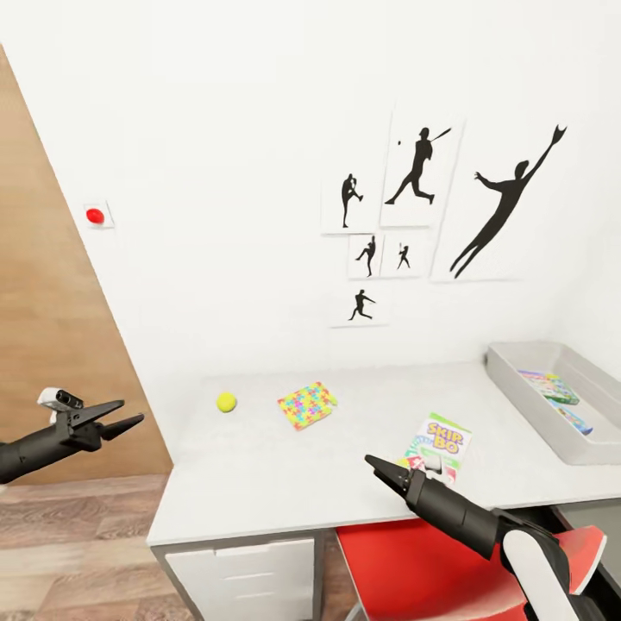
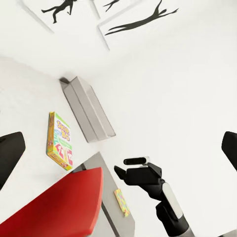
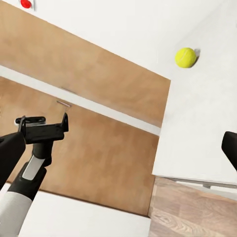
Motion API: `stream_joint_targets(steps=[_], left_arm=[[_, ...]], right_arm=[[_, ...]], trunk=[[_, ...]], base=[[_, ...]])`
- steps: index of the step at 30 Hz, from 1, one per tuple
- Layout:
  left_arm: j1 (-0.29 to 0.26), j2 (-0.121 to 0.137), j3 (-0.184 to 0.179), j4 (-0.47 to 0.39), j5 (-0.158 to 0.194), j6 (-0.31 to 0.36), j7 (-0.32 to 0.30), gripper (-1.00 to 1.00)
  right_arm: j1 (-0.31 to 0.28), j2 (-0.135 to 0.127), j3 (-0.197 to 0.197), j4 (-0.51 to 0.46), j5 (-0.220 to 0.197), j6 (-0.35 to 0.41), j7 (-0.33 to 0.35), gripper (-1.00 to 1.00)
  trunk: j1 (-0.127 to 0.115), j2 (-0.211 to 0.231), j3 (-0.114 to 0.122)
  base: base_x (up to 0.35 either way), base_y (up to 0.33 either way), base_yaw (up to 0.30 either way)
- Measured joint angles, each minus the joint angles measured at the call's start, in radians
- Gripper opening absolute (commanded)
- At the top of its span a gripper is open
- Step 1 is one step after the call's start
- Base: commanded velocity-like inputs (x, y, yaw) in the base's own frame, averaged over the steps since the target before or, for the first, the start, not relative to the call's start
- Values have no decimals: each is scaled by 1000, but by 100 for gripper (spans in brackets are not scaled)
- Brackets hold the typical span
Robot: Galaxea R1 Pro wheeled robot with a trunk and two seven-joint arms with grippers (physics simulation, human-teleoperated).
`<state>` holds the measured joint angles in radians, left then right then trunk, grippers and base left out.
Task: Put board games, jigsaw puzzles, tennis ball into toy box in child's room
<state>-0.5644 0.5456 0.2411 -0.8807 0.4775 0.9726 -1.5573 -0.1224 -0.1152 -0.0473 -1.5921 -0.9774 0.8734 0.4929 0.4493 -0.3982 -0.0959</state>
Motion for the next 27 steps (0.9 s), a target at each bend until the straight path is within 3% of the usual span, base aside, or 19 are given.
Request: stream_joint_targets(steps=[18,27], left_arm=[[0,0,0,0,-1,0,1,100],[0,0,0,0,-1,-1,1,100]], right_arm=[[0,0,3,0,1,0,-7,100],[-1,1,1,0,-4,1,-185,100]], trunk=[[0,0,0],[0,0,0]], base=[[0,161,2],[0,143,0]])
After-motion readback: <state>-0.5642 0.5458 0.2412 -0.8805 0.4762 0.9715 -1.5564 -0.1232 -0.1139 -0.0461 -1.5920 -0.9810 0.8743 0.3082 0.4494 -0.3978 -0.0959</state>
